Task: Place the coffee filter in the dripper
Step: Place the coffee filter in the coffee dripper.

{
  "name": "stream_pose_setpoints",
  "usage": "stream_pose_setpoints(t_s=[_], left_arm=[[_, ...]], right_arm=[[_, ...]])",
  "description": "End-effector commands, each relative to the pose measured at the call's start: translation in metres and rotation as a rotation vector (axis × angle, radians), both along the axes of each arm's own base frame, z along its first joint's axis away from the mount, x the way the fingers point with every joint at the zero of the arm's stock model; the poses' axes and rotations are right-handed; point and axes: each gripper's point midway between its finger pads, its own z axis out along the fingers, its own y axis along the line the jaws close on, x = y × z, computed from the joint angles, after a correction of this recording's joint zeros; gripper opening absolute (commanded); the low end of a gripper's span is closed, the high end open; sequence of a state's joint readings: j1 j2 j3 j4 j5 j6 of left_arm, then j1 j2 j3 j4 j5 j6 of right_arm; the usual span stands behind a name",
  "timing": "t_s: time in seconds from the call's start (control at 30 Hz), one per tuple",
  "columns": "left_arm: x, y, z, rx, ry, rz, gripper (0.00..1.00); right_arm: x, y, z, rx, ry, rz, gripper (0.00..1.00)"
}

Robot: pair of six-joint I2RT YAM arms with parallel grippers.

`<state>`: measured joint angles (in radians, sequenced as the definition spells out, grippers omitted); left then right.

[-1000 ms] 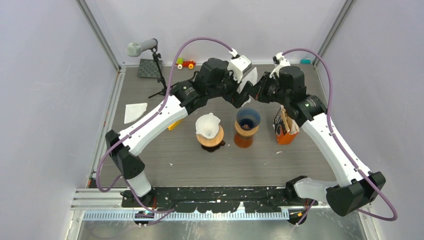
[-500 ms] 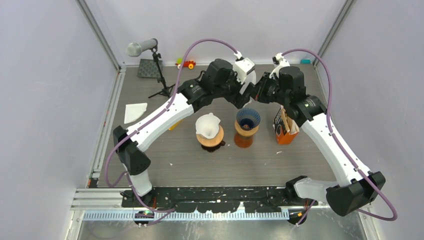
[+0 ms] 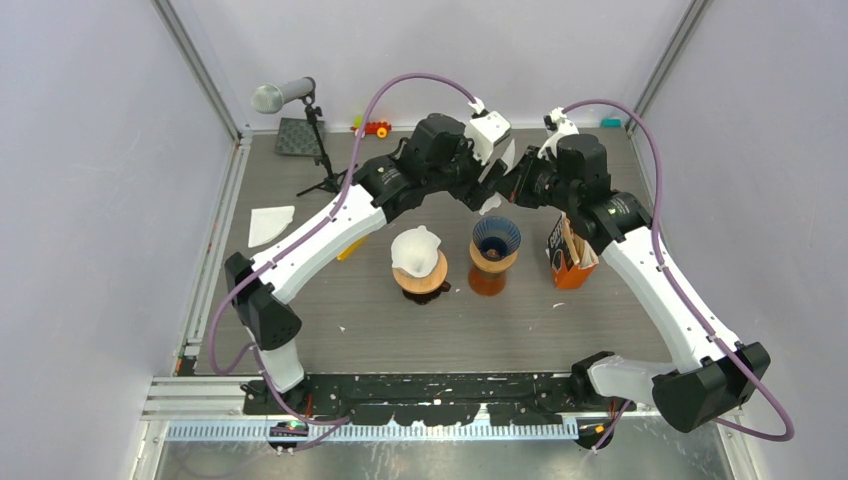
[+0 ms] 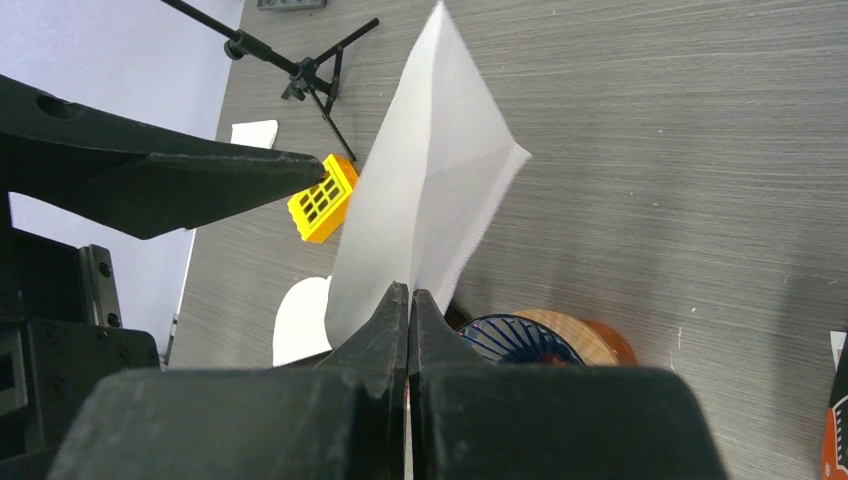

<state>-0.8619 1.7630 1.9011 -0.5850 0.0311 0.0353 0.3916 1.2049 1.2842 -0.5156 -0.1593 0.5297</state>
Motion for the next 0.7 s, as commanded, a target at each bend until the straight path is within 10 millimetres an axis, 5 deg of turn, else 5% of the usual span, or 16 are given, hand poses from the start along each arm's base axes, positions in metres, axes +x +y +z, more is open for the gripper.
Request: stream_pose_setpoints(t_s=[0.0, 0.67], left_arm=[[0.009, 0.001, 0.029, -0.026, -0.078, 0.029, 0.7], [0.018, -0.015, 0.019, -0.042, -0.021, 0.047, 0.66]], right_arm=[[-0.001, 0.003, 0.019, 0.023, -0.064, 0.017, 0.0], [0.0, 0.004, 0.012, 0.012, -0.054, 0.022, 0.0]])
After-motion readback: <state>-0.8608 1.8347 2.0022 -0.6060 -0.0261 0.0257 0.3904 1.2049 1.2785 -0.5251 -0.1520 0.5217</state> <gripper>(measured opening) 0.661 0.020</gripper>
